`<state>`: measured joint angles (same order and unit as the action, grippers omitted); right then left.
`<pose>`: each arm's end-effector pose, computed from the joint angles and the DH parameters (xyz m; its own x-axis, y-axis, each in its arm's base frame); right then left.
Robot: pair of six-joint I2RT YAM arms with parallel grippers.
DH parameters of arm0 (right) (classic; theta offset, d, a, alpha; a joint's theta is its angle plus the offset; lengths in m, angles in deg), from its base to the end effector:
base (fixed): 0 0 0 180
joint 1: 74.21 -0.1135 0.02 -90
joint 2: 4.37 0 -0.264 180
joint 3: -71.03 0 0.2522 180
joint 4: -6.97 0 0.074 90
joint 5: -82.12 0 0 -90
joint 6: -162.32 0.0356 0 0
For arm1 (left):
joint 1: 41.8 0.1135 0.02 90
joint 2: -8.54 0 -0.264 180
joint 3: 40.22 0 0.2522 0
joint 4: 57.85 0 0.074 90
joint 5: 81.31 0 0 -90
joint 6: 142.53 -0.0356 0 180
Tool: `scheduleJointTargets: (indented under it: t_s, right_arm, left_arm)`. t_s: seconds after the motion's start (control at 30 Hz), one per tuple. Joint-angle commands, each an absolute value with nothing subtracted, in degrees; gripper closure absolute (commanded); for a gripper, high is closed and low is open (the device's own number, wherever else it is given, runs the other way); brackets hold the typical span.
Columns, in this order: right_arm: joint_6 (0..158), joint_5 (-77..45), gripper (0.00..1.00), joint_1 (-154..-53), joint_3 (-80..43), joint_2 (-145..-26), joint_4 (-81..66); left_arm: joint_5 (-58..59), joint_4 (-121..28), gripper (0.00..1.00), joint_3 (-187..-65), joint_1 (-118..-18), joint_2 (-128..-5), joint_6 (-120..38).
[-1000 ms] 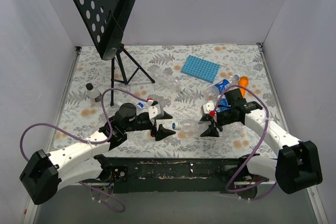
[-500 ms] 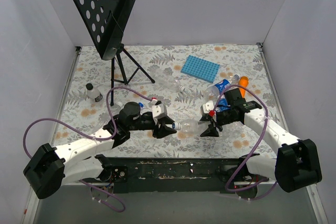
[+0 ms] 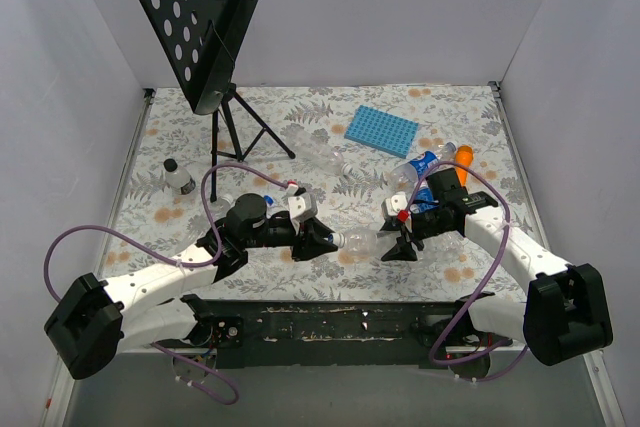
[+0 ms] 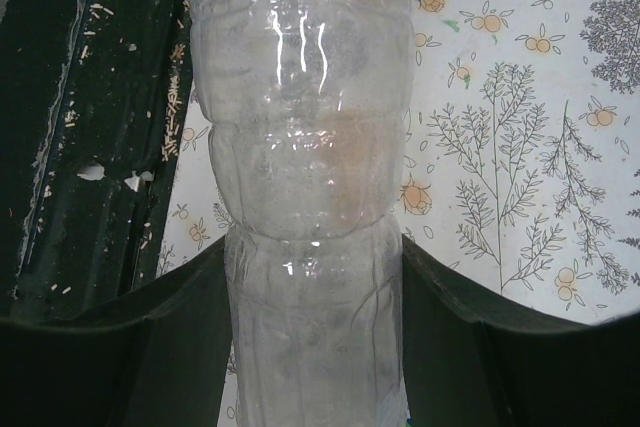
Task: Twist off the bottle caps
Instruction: Unscrew the bottle cap from the plastic bottle.
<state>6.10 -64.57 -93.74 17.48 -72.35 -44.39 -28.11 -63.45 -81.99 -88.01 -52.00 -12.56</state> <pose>0.1820 0.0961 0.2101 0.1170 -0.4917 -0.8629 -0.9909 -0.1165 -0.0679 0.1429 -0.1799 0.2389 -0.7514 0.0406 -0.6585 0.6510 0.2076 -0.7301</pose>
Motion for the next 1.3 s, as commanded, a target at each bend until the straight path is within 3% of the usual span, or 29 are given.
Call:
scheduleJointTargets:
  t_s: [0.0, 0.17, 0.3, 0.5, 0.93, 1.17, 1.27]
  right_arm:
    - [5.3, -64.8, 0.93, -93.9, 15.2, -72.7, -44.7]
    - [5.3, -64.8, 0.92, -93.9, 15.1, -72.9, -44.8]
    - [5.2, -64.7, 0.93, -94.0, 15.1, -72.9, -44.8]
    - [5.1, -64.6, 0.92, -94.1, 15.2, -72.8, -44.7]
    - [5.3, -64.0, 0.93, -94.0, 15.3, -72.7, -44.5]
    - [5.3, -63.9, 0.93, -94.0, 15.5, -71.9, -44.6]
    - [5.6, -63.8, 0.93, -94.0, 15.9, -71.2, -44.0]
  left_arm:
    - [-27.7, -65.6, 1.00, -84.0, -88.1, -51.0, -7.1]
    - [-23.4, -65.6, 1.00, -83.7, -88.2, -48.6, 5.4]
    - [-8.8, -60.2, 1.00, -84.7, -88.1, -45.9, 22.4]
    - [-6.0, -59.6, 1.00, -83.6, -88.1, -43.6, 38.3]
    - [-2.9, -47.8, 1.00, -89.6, -88.1, -49.9, 54.2]
    - [-2.1, -46.7, 1.00, -89.4, -88.3, -47.8, 54.1]
    - [-0.5, -45.9, 0.84, -88.4, -88.1, -46.3, 54.1]
